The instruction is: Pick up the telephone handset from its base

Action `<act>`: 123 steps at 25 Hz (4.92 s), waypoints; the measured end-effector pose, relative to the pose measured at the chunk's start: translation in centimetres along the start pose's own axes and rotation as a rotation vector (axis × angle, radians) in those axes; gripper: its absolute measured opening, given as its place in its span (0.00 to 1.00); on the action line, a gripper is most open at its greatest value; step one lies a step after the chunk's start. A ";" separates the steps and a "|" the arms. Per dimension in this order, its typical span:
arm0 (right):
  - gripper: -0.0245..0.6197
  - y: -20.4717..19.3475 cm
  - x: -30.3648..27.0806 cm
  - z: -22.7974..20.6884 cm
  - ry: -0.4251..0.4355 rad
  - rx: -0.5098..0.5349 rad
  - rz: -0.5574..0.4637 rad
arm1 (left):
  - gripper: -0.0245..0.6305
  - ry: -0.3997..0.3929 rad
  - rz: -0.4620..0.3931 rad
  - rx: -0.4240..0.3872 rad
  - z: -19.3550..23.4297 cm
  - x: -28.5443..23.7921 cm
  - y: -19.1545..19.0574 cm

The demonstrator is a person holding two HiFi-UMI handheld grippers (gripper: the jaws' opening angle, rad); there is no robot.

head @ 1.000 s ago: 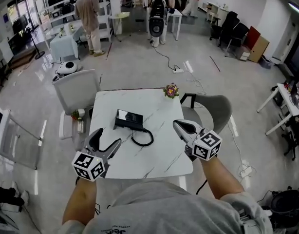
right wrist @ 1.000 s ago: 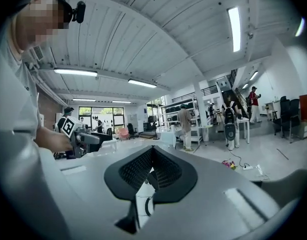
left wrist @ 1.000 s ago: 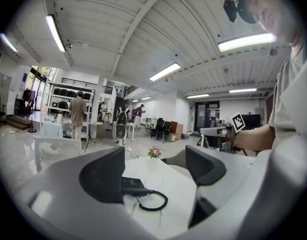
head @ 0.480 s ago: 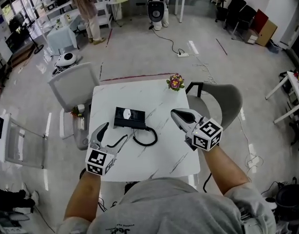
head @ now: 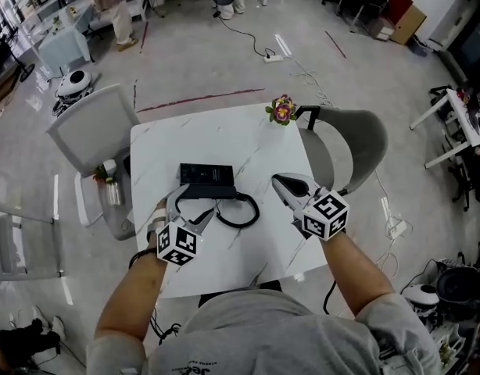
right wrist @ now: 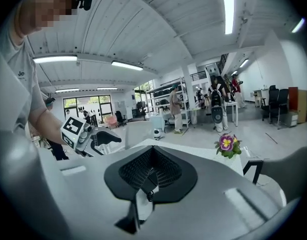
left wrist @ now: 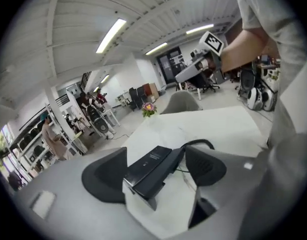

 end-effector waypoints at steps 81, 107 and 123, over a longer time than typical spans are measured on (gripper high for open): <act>0.04 19.4 8.3 3.7 0.101 0.094 -0.368 | 0.25 0.019 -0.617 0.410 7.9 22.1 14.7; 0.04 21.7 9.3 5.4 0.127 0.082 -0.403 | 0.25 0.019 -0.749 0.446 7.0 24.7 16.2; 0.04 21.2 9.2 5.1 0.129 0.089 -0.395 | 0.25 0.007 -0.741 0.436 6.8 24.1 16.6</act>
Point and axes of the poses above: the fingertips, and each gripper's own axes: x backward along the fingers, z to its left, y out of its top, the point moved 10 cm from there along x, backward along the fingers, and after that the axes turned 11 degrees about -y, right-handed, at the moved point
